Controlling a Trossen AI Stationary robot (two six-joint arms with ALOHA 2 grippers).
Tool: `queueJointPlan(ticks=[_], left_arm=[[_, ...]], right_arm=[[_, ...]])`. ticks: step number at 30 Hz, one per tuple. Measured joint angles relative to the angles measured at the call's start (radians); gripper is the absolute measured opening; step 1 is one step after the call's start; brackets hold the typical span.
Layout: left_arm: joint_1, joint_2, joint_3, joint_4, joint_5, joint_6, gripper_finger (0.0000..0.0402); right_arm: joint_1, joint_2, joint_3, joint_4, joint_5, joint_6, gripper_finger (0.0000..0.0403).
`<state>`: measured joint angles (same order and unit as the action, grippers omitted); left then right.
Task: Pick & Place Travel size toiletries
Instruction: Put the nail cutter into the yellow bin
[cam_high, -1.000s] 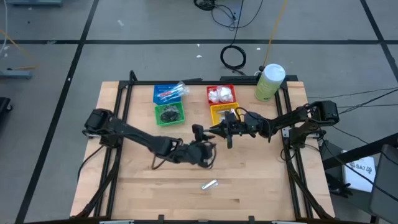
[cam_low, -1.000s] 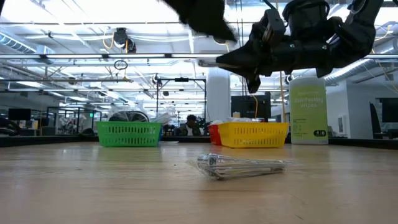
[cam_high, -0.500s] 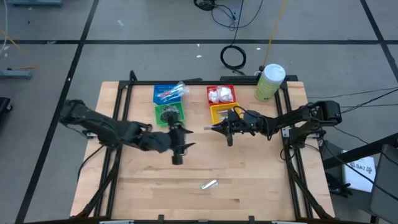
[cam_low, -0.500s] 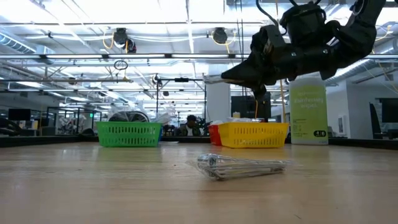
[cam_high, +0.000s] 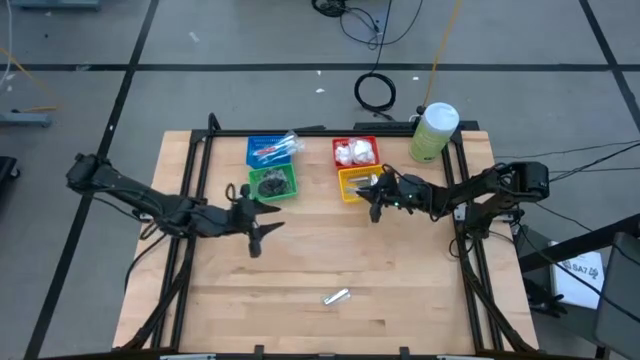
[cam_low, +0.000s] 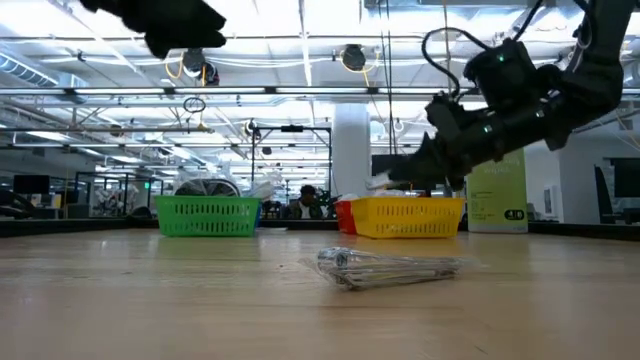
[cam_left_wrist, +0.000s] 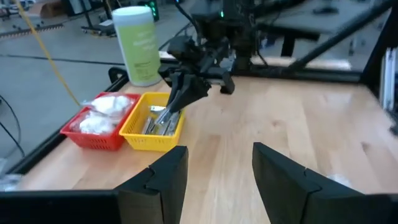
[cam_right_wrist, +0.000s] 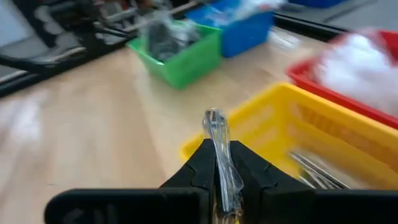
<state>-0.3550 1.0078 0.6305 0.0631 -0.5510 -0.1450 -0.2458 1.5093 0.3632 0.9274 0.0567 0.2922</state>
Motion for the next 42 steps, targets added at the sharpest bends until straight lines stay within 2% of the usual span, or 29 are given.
queueJointPlan(ticks=[5, 9, 18, 29, 31, 35, 42], left_arm=[[0.002, -0.071, -0.079, 0.064, -0.002, -0.046, 0.0175], [0.002, -0.071, -0.092, 0.071, -0.007, -0.048, 0.0175], [0.008, -0.064, -0.091, 0.070, -0.002, -0.059, 0.0175], [0.008, -0.064, -0.091, 0.069, 0.000, -0.103, 0.0175], [0.008, -0.064, -0.091, 0.069, 0.001, -0.124, 0.0175], [0.008, -0.052, -0.090, 0.069, 0.051, -0.241, 0.0175], [0.001, 0.134, -0.089, 0.128, 0.139, -0.331, 0.0175]], right_arm=[[-0.036, 0.000, -0.035, 0.003, 0.042, 0.009, 0.0019], [-0.036, 0.000, -0.043, 0.003, 0.130, 0.001, 0.0025], [-0.036, 0.000, -0.044, 0.026, 0.205, 0.036, 0.0091], [-0.016, 0.000, -0.044, 0.094, 0.198, 0.058, 0.0189], [-0.005, 0.000, -0.044, 0.134, 0.162, 0.043, 0.0201], [0.018, 0.000, -0.044, 0.250, 0.072, 0.025, 0.0212], [0.066, 0.000, -0.044, 0.340, 0.069, -0.025, 0.0209]])
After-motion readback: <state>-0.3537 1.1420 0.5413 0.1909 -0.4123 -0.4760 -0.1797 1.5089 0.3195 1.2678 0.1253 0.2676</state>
